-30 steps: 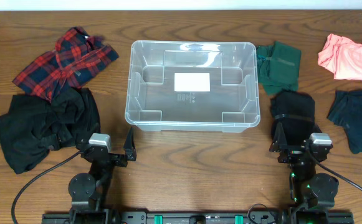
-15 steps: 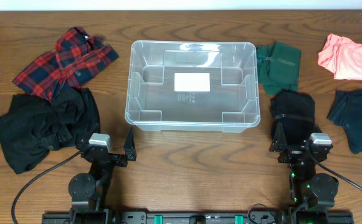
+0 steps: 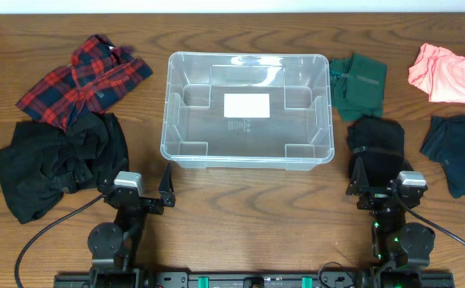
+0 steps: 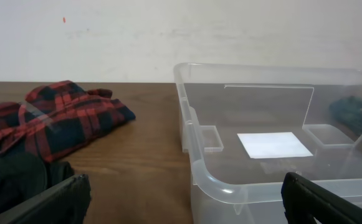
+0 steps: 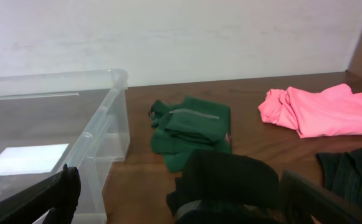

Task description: Pack container

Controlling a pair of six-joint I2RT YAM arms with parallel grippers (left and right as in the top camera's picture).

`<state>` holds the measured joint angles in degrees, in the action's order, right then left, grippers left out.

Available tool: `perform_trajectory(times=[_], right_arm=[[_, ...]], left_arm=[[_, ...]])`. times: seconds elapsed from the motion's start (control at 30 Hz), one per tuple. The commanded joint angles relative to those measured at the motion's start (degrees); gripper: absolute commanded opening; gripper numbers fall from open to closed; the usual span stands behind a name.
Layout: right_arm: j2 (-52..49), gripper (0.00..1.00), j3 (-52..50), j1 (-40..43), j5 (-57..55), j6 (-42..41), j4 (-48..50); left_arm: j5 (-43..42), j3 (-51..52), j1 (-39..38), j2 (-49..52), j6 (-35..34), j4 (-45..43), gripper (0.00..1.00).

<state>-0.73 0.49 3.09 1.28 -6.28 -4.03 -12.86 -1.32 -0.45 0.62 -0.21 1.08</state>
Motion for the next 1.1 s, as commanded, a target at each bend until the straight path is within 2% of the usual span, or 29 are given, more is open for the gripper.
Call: perform_trajectory(times=[0.0,0.87,1.07], right_arm=[[0.42,0.99,-0.17,0.26,-0.39,0.59,-0.11],[0.42,0.99,-0.17,0.26,-0.79,0.57,-0.02],[0.39,0.99,0.39,0.28,2.32,-0.35,0.15]], left_arm=[[-0.13,1.09,-0.17,-0.28,-0.11,1.86,0.98],[-0.13,1.09,-0.17,-0.28,-0.11,1.86,0.98],[-0.13,1.09,-0.17,-0.28,-0.11,1.86,0.98]])
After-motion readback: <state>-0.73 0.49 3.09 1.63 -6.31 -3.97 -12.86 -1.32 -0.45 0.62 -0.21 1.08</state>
